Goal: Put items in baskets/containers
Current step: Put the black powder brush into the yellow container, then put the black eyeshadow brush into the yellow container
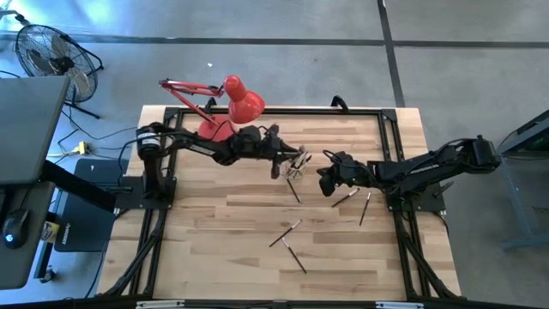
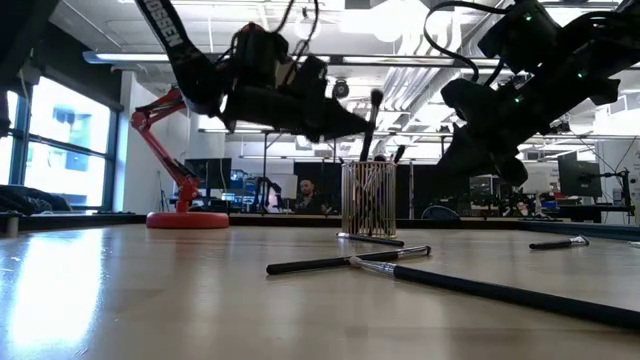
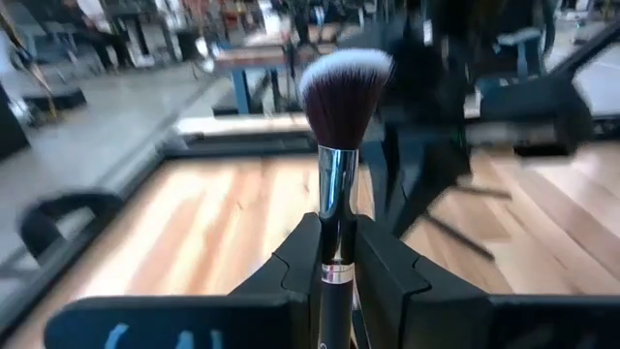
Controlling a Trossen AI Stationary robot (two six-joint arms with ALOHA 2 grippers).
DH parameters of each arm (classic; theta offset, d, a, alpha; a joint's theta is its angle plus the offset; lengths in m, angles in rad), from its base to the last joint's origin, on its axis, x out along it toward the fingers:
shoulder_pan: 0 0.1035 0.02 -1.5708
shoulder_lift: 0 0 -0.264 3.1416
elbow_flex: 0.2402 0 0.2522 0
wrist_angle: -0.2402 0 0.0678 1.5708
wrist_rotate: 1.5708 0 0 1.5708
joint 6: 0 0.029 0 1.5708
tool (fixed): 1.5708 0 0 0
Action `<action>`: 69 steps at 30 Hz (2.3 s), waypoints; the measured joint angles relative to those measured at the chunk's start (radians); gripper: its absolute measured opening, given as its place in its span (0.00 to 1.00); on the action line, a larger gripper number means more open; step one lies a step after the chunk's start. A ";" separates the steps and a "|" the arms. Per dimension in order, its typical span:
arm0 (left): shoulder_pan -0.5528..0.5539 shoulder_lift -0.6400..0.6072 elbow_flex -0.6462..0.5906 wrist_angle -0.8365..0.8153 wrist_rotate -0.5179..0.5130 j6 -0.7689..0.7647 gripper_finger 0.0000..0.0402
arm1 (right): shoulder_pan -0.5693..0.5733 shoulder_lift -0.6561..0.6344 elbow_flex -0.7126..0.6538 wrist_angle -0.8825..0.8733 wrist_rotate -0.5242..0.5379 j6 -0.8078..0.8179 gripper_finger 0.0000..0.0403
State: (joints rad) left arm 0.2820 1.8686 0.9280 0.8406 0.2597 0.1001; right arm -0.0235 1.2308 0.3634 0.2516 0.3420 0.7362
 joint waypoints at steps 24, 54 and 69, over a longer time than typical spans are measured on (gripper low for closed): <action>-0.001 0.016 0.010 -0.005 -0.042 -0.002 0.25 | 0.000 0.000 0.000 0.000 -0.006 0.031 0.00; -0.190 -0.152 0.010 -0.022 -0.396 -0.084 0.44 | -0.001 0.000 0.000 0.000 -0.113 -0.038 0.00; -0.436 -0.151 0.378 -0.829 -0.760 -0.201 0.27 | 0.052 0.000 0.000 -0.162 -0.369 -0.015 0.00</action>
State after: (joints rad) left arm -0.1540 1.7180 1.3063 0.0115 -0.5003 -0.1010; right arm 0.0289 1.2308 0.3634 0.0900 -0.0265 0.7214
